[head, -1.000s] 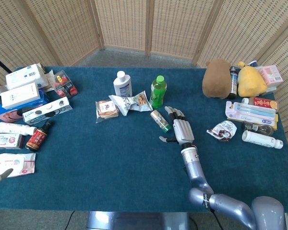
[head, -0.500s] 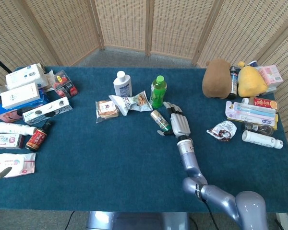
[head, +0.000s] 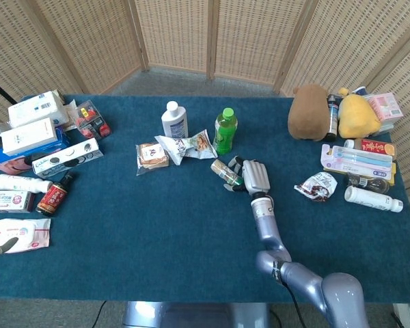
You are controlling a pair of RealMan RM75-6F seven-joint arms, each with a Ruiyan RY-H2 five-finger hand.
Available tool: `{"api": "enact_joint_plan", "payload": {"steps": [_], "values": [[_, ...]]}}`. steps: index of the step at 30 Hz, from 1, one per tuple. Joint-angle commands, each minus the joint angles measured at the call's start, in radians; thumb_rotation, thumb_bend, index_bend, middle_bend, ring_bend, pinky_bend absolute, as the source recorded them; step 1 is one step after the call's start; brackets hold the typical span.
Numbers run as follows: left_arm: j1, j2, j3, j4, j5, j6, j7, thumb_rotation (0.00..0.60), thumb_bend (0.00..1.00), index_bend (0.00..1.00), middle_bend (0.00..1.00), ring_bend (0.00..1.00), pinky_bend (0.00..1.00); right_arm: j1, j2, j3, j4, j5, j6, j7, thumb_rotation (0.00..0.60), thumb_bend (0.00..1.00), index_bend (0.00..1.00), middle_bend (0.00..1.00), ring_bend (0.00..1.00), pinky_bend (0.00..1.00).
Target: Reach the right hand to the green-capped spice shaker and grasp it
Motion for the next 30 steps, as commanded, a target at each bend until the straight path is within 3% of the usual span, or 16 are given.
{"api": "enact_joint_plan", "payload": {"steps": [1, 8, 21, 30], "values": [[0.001, 0.000, 0.001, -0.002, 0.003, 0.001, 0.001, 0.600, 0.00, 0.07, 0.00, 0.00, 0.00, -0.012, 0.014, -0.003, -0.023, -0.011, 0.024, 0.006, 0.600, 0.09, 0.50, 0.75, 0.73, 0.89], [0.001, -0.001, 0.004, -0.007, 0.014, 0.002, 0.002, 0.600, 0.00, 0.07, 0.00, 0.00, 0.00, -0.061, 0.100, -0.001, -0.174, -0.038, 0.114, -0.004, 0.600, 0.11, 0.50, 0.75, 0.73, 0.89], [-0.003, 0.004, 0.010, -0.009, 0.034, -0.008, -0.022, 0.600, 0.00, 0.07, 0.00, 0.00, 0.00, -0.165, 0.361, 0.024, -0.698, -0.081, 0.298, -0.160, 0.600, 0.13, 0.50, 0.75, 0.73, 0.89], [-0.006, 0.005, 0.011, -0.008, 0.040, -0.012, -0.029, 0.600, 0.00, 0.07, 0.00, 0.00, 0.00, -0.160, 0.427, 0.045, -0.853, -0.074, 0.332, -0.237, 0.600, 0.12, 0.50, 0.75, 0.73, 0.89]]}}
